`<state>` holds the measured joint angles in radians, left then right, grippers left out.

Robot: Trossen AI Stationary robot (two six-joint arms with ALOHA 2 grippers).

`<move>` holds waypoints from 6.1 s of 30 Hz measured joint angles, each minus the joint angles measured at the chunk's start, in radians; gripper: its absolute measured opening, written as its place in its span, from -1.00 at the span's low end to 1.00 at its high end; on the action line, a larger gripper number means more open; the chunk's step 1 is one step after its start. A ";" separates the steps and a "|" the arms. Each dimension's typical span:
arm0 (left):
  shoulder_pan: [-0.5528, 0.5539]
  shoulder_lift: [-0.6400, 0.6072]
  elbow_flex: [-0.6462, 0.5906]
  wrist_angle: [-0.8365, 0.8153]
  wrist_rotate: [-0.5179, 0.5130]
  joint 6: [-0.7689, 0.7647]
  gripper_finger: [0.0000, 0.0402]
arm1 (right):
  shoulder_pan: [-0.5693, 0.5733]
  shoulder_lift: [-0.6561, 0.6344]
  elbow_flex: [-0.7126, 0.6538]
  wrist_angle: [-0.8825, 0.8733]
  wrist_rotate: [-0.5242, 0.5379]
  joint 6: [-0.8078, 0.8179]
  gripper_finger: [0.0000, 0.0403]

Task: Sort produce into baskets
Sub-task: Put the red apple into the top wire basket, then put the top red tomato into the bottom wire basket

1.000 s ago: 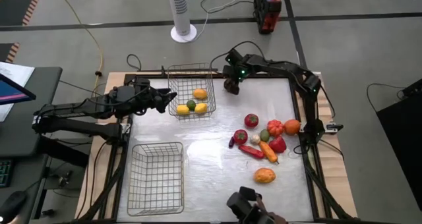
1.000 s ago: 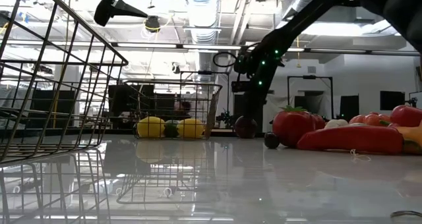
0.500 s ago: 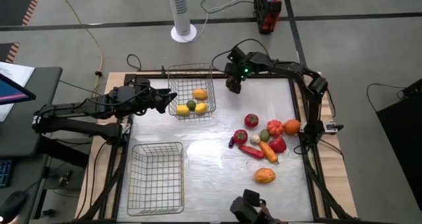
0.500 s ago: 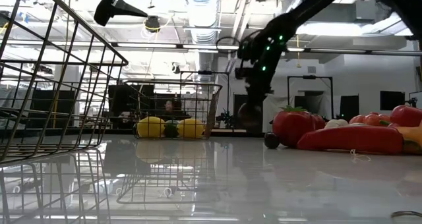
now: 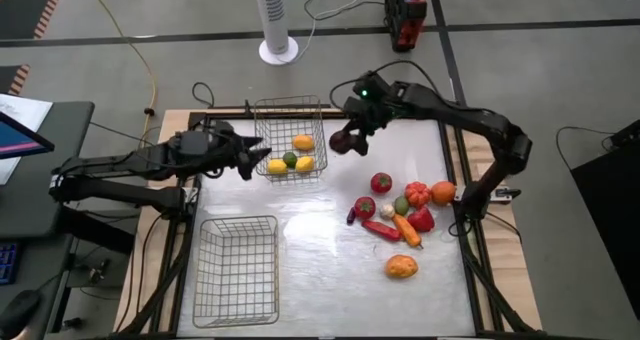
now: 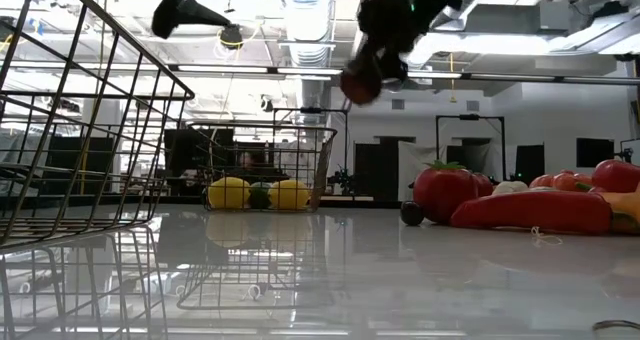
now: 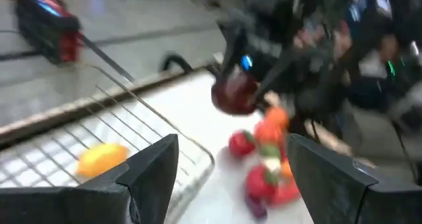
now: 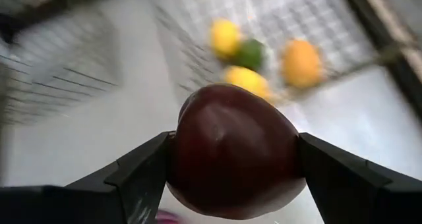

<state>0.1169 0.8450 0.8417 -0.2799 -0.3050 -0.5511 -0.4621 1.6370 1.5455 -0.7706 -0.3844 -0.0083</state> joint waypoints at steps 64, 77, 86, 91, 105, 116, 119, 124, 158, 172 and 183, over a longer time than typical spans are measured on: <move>-0.326 -0.184 -0.024 -0.064 0.003 -0.164 0.19 | 0.423 0.188 0.035 0.691 0.590 0.212 0.70; -0.325 -0.184 -0.024 -0.062 -0.083 -0.194 0.19 | 0.214 0.202 0.036 0.469 0.481 0.181 0.96; -0.325 -0.185 -0.024 -0.069 -0.126 -0.164 0.19 | 0.154 0.099 0.037 0.058 0.442 0.155 0.87; -0.325 -0.184 -0.024 -0.076 -0.166 -0.147 0.19 | 0.166 0.071 0.036 -0.275 0.488 0.090 0.87; -0.325 -0.184 -0.024 -0.075 -0.188 -0.127 0.19 | 0.180 -0.081 -0.425 -0.148 0.374 0.192 0.87; -0.325 -0.184 -0.024 -0.074 -0.198 -0.127 0.19 | 0.183 -0.087 -0.608 -0.050 0.382 0.194 0.86; -0.325 -0.184 -0.024 -0.074 -0.198 -0.132 0.19 | 0.183 -0.088 -0.628 -0.002 0.384 0.192 0.81; -0.325 -0.184 -0.024 -0.073 -0.199 -0.133 0.19 | 0.182 -0.089 -0.634 0.042 0.387 0.175 0.65; -0.289 -0.200 0.009 -0.074 -0.175 -0.215 0.19 | 0.547 0.075 -0.009 0.498 0.351 0.137 0.60; -0.245 -0.190 0.148 -0.191 -0.103 -0.149 0.19 | 0.537 0.308 0.314 0.463 0.287 0.079 0.60; -0.244 -0.165 0.226 -0.258 -0.218 -0.164 0.19 | 0.501 0.333 0.367 0.457 0.023 0.031 0.60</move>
<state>-0.1272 0.6804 1.0673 -0.5381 -0.5227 -0.7150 0.0388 1.9697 1.9121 -0.3140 -0.3616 0.0225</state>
